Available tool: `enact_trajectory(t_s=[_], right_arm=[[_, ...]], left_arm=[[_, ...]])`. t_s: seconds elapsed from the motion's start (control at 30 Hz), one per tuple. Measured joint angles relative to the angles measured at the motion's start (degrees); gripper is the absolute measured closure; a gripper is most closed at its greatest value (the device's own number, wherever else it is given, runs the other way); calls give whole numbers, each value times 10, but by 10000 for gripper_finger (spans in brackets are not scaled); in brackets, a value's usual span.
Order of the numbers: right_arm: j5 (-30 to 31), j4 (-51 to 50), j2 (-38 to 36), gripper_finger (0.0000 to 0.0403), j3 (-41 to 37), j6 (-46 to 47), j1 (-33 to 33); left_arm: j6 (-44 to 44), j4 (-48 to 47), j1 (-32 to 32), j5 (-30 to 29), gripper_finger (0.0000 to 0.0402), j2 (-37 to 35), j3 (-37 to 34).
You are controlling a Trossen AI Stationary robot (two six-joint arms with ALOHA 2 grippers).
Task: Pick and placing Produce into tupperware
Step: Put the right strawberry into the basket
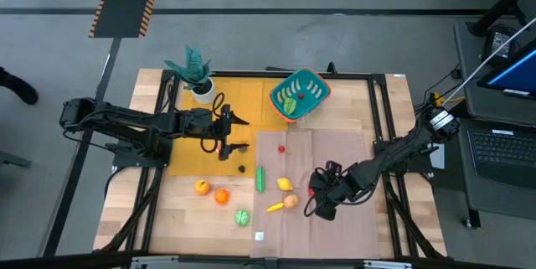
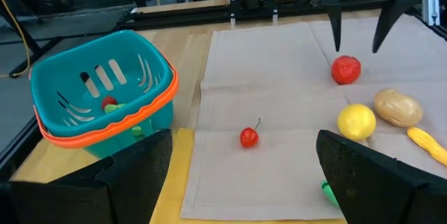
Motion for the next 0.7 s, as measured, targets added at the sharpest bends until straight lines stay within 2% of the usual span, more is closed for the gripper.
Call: enact_trajectory(t_s=[0.4, 0.7], right_arm=[[14, 58, 0, 163, -46, 0, -3], [14, 77, 16, 163, -52, -3, -3]], left_arm=[[0, -4, 0, 0, 53, 0, 0], [0, -10, 0, 0, 53, 0, 0]])
